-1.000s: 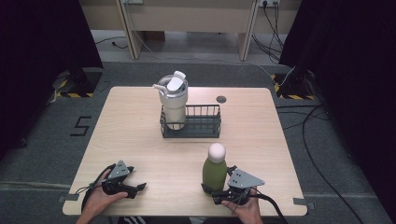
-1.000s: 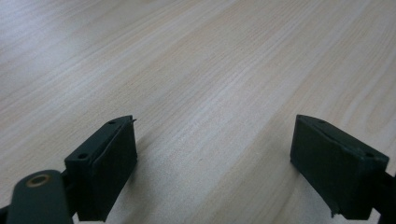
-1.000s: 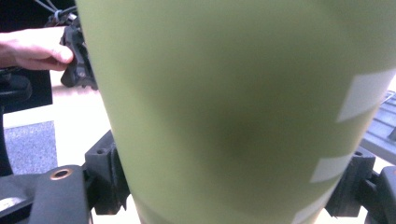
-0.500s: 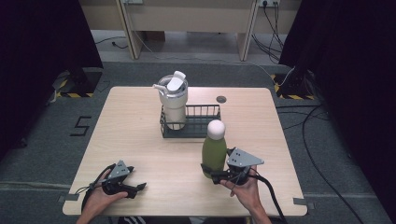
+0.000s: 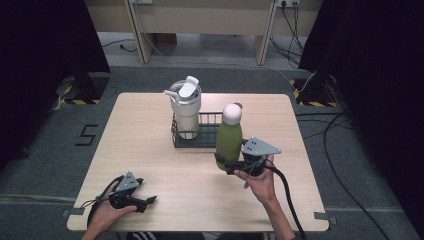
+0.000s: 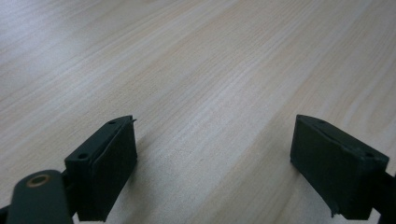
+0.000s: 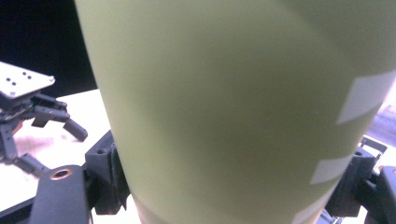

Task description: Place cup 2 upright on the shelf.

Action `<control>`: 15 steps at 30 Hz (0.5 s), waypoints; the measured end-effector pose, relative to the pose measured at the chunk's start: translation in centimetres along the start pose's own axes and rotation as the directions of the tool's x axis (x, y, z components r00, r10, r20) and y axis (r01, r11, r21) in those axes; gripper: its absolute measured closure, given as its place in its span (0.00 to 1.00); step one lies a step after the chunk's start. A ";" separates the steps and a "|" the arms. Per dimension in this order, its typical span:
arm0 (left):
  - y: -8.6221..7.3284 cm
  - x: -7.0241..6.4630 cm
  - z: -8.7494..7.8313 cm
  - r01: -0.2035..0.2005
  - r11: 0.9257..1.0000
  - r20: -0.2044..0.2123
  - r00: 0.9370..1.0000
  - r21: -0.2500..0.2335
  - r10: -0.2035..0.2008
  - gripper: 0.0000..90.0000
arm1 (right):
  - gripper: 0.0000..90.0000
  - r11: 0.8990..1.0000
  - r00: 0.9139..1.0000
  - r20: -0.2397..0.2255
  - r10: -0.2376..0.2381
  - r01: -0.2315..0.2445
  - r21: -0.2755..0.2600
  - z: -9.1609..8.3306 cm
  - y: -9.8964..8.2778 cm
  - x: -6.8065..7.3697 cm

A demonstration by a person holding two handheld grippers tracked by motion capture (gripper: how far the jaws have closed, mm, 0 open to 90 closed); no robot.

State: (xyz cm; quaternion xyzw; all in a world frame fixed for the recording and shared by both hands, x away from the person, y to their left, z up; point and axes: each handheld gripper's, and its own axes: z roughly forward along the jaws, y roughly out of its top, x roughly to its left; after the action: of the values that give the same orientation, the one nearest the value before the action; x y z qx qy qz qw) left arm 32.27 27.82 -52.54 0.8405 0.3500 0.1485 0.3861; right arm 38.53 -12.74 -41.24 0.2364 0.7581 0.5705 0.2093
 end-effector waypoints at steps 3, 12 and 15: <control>0.0 0.0 0.0 -0.003 1.000 0.000 1.000 0.004 0.003 0.15 | 0.23 1.000 1.000 0.007 -0.001 0.000 0.003 0.5 0.6 -0.5; 0.0 0.0 0.0 -0.003 1.000 0.000 1.000 0.004 0.003 0.15 | 0.23 1.000 0.999 0.030 0.013 -0.013 -0.001 2.1 2.2 -2.3; 0.0 0.0 0.0 -0.003 1.000 0.000 1.000 0.004 0.003 0.15 | 0.23 1.000 0.999 0.040 0.020 -0.020 -0.003 2.5 2.7 -2.9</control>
State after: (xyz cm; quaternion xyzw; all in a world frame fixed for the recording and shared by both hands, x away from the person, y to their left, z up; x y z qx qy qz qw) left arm 32.27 27.84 -52.52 0.8418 0.3490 0.1483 0.3842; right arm 42.63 -11.90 -39.15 0.2551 0.7507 0.5687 0.2190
